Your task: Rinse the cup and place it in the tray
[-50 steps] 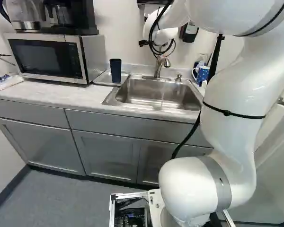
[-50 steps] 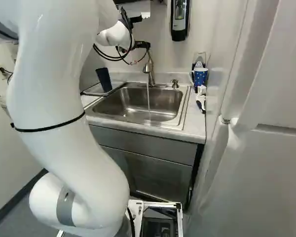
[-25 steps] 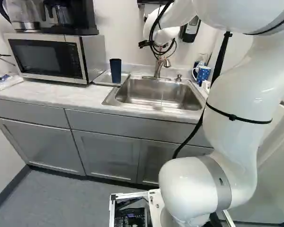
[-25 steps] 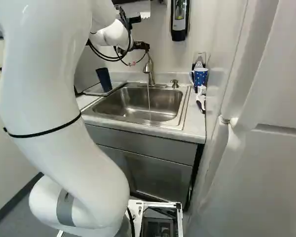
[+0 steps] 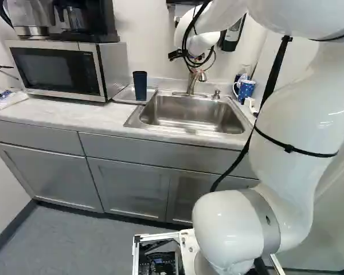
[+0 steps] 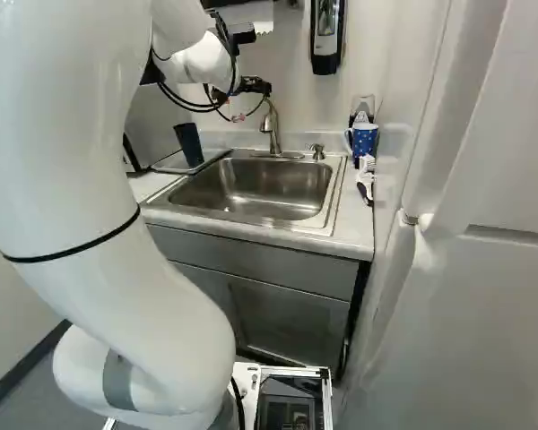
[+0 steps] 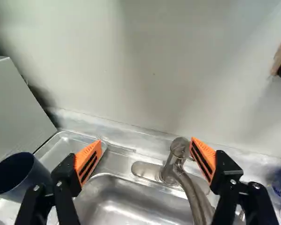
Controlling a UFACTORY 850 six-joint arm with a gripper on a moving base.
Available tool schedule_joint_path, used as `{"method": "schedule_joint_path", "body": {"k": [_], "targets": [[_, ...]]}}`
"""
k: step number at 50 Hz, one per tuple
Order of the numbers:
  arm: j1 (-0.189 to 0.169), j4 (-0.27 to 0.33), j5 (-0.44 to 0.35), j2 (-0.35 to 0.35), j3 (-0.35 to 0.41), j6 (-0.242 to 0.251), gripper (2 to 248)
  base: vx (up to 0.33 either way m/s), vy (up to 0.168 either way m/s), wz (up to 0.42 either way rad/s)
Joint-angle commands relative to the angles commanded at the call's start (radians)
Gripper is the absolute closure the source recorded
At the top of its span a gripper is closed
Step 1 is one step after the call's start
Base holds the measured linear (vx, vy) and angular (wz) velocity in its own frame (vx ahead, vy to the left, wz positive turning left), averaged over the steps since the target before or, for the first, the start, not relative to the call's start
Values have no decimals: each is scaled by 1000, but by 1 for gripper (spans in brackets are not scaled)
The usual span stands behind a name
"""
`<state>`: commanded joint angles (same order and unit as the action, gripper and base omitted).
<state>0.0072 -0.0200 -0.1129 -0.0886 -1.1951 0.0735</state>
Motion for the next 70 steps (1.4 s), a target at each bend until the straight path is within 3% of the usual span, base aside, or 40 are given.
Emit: {"method": "schedule_joint_path", "body": {"k": [22, 70], "targets": [[-5, 0, -14, 24, 25, 0, 3, 0, 0, 0], [-91, 0, -30, 245, 241, 0, 3, 0, 0, 0]]}}
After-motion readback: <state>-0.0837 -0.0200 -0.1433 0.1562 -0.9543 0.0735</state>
